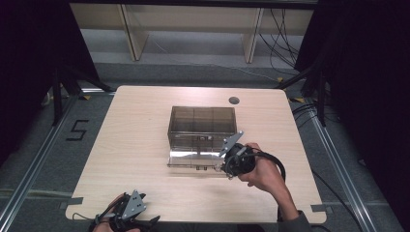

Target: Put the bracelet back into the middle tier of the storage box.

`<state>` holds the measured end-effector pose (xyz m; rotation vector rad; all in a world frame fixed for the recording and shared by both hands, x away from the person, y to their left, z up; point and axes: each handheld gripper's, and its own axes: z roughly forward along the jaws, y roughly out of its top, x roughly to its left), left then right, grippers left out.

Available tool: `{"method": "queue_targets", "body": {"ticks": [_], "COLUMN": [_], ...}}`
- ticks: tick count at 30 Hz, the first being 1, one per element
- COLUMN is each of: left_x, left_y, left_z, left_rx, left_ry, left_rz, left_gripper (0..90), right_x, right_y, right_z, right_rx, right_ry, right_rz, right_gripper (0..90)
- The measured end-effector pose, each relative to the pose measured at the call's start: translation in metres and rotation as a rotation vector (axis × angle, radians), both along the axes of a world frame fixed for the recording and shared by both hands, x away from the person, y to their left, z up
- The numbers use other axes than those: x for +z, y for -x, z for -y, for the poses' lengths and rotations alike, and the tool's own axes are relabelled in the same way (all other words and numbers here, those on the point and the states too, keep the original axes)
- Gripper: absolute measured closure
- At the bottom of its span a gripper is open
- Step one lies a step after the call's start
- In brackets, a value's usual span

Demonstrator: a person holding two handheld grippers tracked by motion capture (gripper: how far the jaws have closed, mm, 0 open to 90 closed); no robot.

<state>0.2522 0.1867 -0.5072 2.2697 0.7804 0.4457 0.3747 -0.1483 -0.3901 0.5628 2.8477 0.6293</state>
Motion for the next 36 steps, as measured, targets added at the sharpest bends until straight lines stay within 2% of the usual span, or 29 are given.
{"method": "queue_targets", "body": {"ticks": [2,3,4,6,7,8,12,14,18,23,25,26,28,29,30,36], "left_x": [-0.001,-0.001,-0.001,0.000,-0.001,-0.002,-0.001,-0.001,-0.001,-0.001,-0.001,-0.001,0.000,-0.001,0.000,-0.001], "left_y": [0.000,0.000,0.000,0.000,0.000,0.000,0.000,-0.001,0.000,0.000,0.000,0.000,0.000,0.000,0.000,-0.001], "left_z": [0.000,0.000,0.000,0.000,0.000,0.001,0.000,0.000,0.000,0.000,0.000,0.000,0.000,0.000,0.000,0.000], "left_rx": [-0.007,0.003,-0.004,-0.004,-0.008,-0.005,-0.006,-0.004,-0.007,-0.008,-0.001,-0.001,-0.001,-0.007,0.002,-0.008], "left_ry": [0.013,-0.003,0.011,0.005,0.009,0.007,0.007,-0.011,0.007,0.007,0.004,0.004,0.002,0.010,0.001,0.011], "left_rz": [-0.012,0.000,-0.010,0.001,-0.010,-0.011,-0.007,0.000,-0.010,-0.007,-0.004,-0.004,-0.002,-0.013,-0.002,-0.015], "left_gripper": [15.6,15.6,15.6,15.6,15.6,15.6,15.6,15.6,15.6,15.6,15.6,15.6,15.6,15.6,15.6,15.6], "right_x": [0.003,0.004,0.005,0.007,0.007,0.008,0.012,0.013,0.014,0.013,0.011,0.010,0.009,0.007,0.007,0.002], "right_y": [-0.002,-0.004,-0.007,-0.010,-0.011,-0.013,-0.019,-0.023,-0.029,-0.036,-0.039,-0.039,-0.042,-0.045,-0.045,-0.053], "right_z": [0.001,0.001,0.001,0.001,0.001,0.001,0.001,0.000,-0.001,-0.002,-0.003,-0.004,-0.005,-0.006,-0.007,-0.010], "right_rx": [-0.019,-0.011,-0.007,-0.014,-0.030,-0.021,-0.030,-0.022,-0.039,-0.037,-0.053,-0.078,-0.058,-0.052,-0.061,-0.057], "right_ry": [0.007,0.012,0.017,0.018,0.019,0.020,0.027,0.025,0.035,0.035,0.038,0.037,0.043,0.044,0.048,0.052], "right_rz": [-0.007,-0.007,-0.002,-0.007,-0.011,-0.009,-0.003,-0.002,-0.010,-0.010,-0.019,-0.030,-0.017,-0.015,-0.023,-0.025], "right_gripper": [82.1,82.1,82.1,82.1,82.1,82.0,82.0,82.1,82.0,82.0,82.0,82.0,82.0,82.0,82.0,82.0]}}
